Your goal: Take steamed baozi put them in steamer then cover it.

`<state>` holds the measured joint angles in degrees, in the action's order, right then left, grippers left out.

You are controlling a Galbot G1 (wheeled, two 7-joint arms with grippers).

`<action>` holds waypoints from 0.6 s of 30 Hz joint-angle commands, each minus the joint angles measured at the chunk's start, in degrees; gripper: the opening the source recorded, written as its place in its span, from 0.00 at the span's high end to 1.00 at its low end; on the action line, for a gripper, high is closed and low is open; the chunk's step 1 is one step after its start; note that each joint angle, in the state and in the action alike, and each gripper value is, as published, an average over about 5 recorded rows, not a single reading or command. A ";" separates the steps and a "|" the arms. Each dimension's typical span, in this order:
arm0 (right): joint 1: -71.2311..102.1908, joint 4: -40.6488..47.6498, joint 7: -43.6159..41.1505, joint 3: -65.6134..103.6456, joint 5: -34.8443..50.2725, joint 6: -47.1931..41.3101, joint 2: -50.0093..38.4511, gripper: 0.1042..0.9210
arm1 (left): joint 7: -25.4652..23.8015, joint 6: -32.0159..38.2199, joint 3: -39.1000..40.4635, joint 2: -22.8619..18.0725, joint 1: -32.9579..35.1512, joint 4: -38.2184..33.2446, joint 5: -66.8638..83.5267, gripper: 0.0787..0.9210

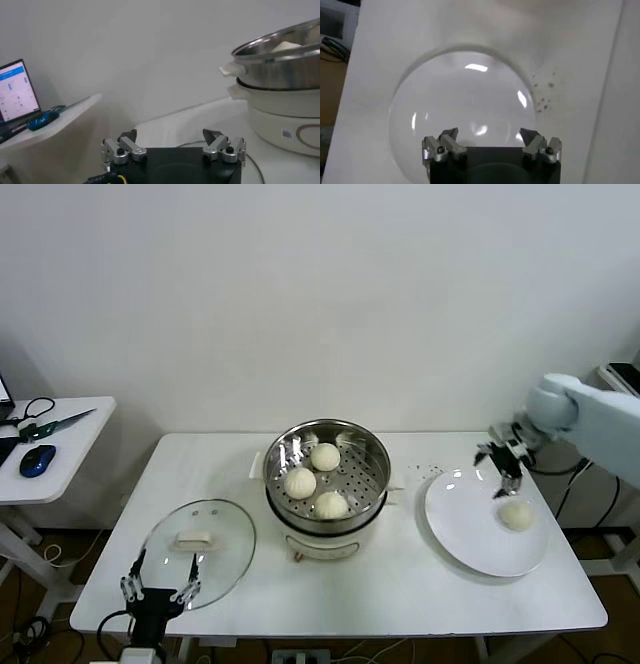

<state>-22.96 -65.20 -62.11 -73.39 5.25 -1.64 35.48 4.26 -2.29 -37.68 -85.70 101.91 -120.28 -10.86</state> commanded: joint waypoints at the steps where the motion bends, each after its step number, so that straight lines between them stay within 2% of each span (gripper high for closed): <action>1: 19.54 8.73 0.18 17.03 -11.16 -0.09 -3.88 0.12 | 0.08 0.21 0.02 -0.71 1.16 -0.12 -1.24 0.12; 18: 21.58 21.81 0.93 23.24 -14.69 4.16 5.60 0.12 | 0.35 0.26 0.08 -1.75 0.84 1.14 -3.17 0.12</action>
<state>-5.43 -50.61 -61.33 -55.17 -6.29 1.00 37.51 4.57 -1.89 -37.62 -87.25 102.81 -119.46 -13.29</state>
